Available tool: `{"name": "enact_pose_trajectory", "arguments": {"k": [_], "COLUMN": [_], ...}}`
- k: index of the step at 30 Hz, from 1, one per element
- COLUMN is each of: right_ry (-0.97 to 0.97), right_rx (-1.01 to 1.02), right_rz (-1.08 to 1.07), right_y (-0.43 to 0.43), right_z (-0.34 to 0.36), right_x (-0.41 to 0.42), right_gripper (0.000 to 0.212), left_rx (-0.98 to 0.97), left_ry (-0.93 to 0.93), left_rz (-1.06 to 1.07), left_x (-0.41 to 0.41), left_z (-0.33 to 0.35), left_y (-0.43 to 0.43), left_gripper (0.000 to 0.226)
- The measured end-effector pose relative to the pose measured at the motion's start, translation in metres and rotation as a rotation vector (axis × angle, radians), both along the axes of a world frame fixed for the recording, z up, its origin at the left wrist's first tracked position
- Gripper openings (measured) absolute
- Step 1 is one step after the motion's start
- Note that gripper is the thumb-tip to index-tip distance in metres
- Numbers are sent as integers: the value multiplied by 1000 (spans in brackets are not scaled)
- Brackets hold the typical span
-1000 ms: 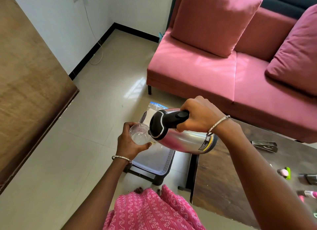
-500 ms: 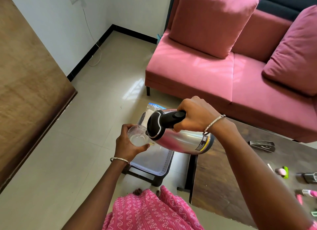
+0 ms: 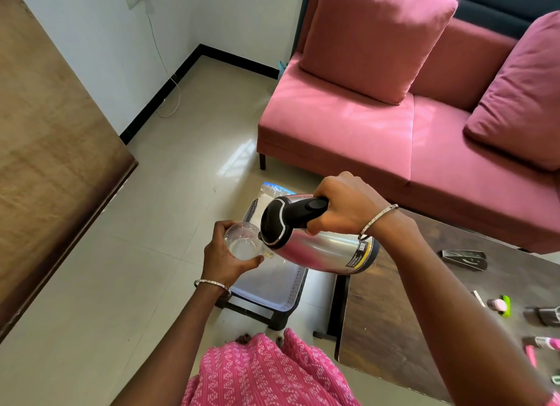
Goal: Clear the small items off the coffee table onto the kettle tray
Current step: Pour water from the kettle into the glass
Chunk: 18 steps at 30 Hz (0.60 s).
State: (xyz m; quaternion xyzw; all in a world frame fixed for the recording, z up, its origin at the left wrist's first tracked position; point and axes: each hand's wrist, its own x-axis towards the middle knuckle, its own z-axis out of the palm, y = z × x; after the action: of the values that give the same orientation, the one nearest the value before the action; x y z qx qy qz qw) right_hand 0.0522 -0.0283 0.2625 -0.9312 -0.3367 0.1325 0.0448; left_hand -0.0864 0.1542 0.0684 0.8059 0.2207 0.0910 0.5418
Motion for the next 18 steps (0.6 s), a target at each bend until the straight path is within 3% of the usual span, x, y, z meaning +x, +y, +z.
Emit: {"name": "enact_pose_trajectory", "arguments": {"k": [18], "right_ry": [4], "right_rx": [3], "right_rz": [-9], "right_y": [-3], "right_z": [1], "right_x": [3], "right_gripper": [39], "left_rx": [-4], "left_ry": [8], "left_rz": [-11], "left_x": [3], "left_z": [1], "left_y": [-3], "left_gripper": [87]}}
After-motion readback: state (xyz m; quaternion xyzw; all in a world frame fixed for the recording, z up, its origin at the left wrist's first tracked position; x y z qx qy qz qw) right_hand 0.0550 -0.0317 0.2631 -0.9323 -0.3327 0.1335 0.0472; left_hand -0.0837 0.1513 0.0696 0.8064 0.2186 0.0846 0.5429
